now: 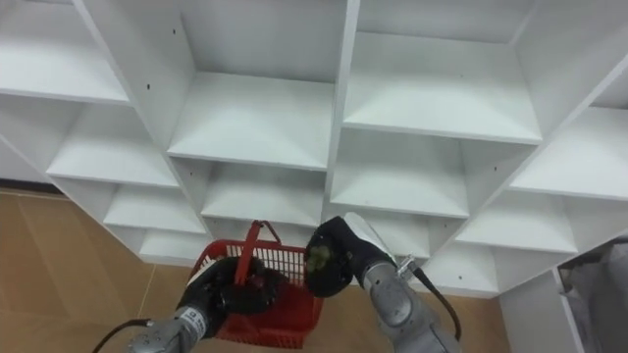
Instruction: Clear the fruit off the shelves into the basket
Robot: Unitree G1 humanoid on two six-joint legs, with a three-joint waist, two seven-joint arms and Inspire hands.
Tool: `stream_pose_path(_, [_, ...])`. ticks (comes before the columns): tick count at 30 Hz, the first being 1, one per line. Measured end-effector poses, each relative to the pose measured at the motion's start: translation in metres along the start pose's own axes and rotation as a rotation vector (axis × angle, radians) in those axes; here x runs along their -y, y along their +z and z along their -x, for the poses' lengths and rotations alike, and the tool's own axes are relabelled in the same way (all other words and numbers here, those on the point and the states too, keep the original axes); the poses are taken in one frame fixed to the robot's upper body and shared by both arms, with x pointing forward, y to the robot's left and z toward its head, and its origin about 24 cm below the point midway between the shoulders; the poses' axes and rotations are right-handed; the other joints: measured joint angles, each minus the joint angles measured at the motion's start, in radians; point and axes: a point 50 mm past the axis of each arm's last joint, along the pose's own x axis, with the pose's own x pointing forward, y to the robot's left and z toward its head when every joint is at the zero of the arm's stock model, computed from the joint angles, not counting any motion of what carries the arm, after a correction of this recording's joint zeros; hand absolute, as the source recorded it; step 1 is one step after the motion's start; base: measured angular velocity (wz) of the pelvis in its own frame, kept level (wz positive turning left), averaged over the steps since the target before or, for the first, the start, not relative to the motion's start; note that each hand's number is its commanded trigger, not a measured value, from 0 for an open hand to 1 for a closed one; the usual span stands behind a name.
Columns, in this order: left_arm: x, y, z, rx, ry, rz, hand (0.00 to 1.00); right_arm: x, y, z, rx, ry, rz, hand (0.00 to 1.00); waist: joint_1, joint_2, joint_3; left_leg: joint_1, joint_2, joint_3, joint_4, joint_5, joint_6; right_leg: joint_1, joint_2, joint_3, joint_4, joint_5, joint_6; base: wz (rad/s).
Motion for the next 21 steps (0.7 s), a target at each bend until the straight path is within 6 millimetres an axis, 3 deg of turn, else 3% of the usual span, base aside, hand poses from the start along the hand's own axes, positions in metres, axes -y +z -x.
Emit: stream_pose_path(21, [0.006,-0.012,0.0,-0.062,-0.026,-0.087,1.0,-0.002,0.007,-0.004,0.004,0.024,0.065,1.0,0.002,-0.006,-0.0015,-0.016,-0.009,-0.007,0.003,0.0,0.001,-0.008,0.0,-0.021,0.001,-0.001,0.002,0.01])
